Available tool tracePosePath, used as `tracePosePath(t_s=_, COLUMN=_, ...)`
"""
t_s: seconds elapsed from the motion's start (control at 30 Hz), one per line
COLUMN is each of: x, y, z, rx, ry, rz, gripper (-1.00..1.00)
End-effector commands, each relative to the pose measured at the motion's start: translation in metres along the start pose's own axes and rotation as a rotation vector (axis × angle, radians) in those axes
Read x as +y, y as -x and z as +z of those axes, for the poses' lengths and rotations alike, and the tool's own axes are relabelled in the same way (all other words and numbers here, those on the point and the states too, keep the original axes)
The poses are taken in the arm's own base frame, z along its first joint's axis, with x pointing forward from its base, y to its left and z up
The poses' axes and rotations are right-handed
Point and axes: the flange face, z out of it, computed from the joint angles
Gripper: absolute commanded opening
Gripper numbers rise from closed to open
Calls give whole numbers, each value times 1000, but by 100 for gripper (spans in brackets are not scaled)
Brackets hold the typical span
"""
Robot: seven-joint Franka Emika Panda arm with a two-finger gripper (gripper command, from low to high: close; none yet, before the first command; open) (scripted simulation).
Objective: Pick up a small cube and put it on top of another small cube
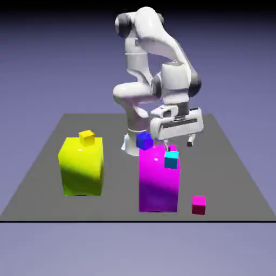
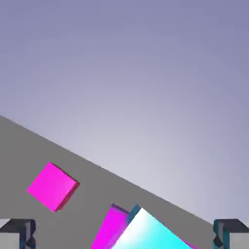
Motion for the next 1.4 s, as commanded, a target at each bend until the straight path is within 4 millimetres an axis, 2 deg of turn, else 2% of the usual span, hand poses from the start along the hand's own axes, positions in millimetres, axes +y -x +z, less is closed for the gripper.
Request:
tracePosePath(t_s=0.0, x=-10, y=0, z=10, rx=-26, ry=26, rz=-44, gripper=0)
tracePosePath(t_s=0.17, x=-61, y=8, z=64, rx=-158, ry=159, rz=-270, gripper=0)
tracePosePath(t_s=0.37, x=-114, y=32, z=134, rx=-314, ry=322, rz=-531, gripper=0)
tracePosePath(t_s=0.53, x=-119, y=43, z=200, rx=-318, ry=441, rz=-800, gripper=0)
tracePosePath(t_s=0.6, x=-119, y=44, z=205, rx=-315, ry=447, rz=-824, gripper=0)
tracePosePath(t_s=0.7, x=-93, y=51, z=267, rx=-315, ry=447, rz=-824, gripper=0)
tracePosePath(t_s=0.73, x=-92, y=51, z=268, rx=-315, ry=447, rz=-824, gripper=0)
tracePosePath(t_s=0.77, x=-92, y=51, z=268, rx=-315, ry=447, rz=-824, gripper=-100)
tracePosePath(t_s=0.8, x=-92, y=51, z=268, rx=-315, ry=447, rz=-824, gripper=-100)
tracePosePath(t_s=0.9, x=-118, y=44, z=207, rx=-315, ry=447, rz=-823, gripper=-100)
tracePosePath(t_s=0.97, x=-99, y=-11, z=158, rx=-209, ry=384, rz=-756, gripper=-100)
tracePosePath(t_s=1.03, x=-71, y=-63, z=105, rx=-93, ry=329, rz=-686, gripper=-100)
tracePosePath(t_s=1.1, x=-18, y=-98, z=64, rx=-58, ry=322, rz=-535, gripper=-100)
tracePosePath(t_s=1.2, x=79, y=-126, z=12, rx=-62, ry=325, rz=-254, gripper=-100)
tracePosePath(t_s=1.27, x=149, y=-124, z=-11, rx=-115, ry=334, rz=-30, gripper=-100)
tracePosePath(t_s=1.37, x=247, y=-103, z=-45, rx=-198, ry=329, rz=300, gripper=-100)
